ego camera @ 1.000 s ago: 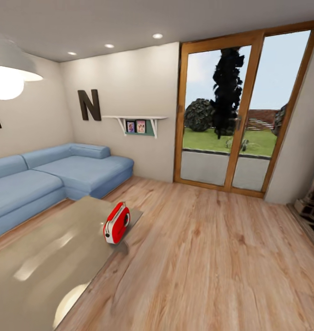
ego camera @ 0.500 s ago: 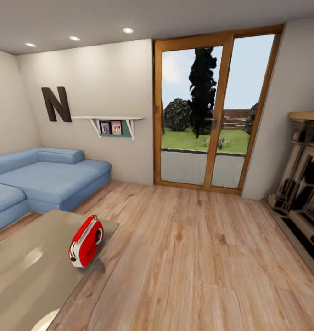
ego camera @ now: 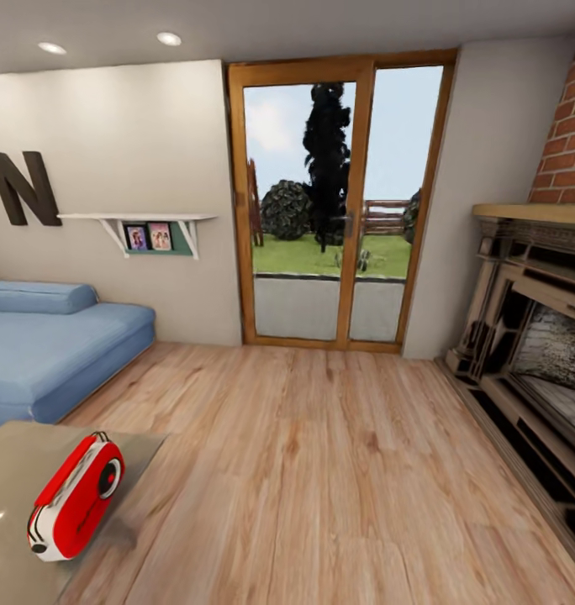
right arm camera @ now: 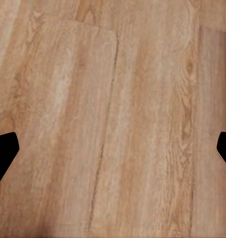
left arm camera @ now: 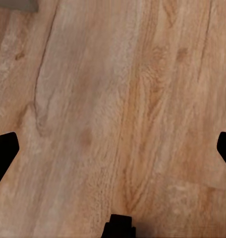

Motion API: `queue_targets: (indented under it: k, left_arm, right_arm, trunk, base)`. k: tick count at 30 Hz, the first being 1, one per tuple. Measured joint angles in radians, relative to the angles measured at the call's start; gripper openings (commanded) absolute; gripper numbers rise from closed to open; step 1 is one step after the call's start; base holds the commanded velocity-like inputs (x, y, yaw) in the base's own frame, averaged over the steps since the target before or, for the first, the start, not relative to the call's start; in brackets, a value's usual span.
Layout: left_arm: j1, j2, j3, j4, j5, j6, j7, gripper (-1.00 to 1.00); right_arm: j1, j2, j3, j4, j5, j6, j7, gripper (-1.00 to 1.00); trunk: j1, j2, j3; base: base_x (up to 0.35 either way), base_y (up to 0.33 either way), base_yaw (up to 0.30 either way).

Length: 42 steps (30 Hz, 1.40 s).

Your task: Turn on the radio receiver that's on the table in the living room.

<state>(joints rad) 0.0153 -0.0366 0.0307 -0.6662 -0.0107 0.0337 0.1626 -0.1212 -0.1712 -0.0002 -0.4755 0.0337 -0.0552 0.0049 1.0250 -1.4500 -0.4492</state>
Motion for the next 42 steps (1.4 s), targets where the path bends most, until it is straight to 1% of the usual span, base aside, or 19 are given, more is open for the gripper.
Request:
queue_targets:
  k: [16,42]
  left_arm:
    - [0.0,0.001,0.0,0.0,0.0,0.0,0.0,1.0]
    - [0.0,0.001,0.0,0.0,0.0,-0.002,0.0,1.0]
  right_arm:
    - [0.0,0.0,0.0,0.0,0.0,0.0,0.0,1.0]
    - [0.0,0.0,0.0,0.0,0.0,0.0,0.0,1.0]
  trunk:
    - [0.0,0.0,0.0]
    - [0.0,0.0,0.0]
  base:
    - [0.325,-0.109,-0.262]
    - [0.325,-0.083,-0.008]
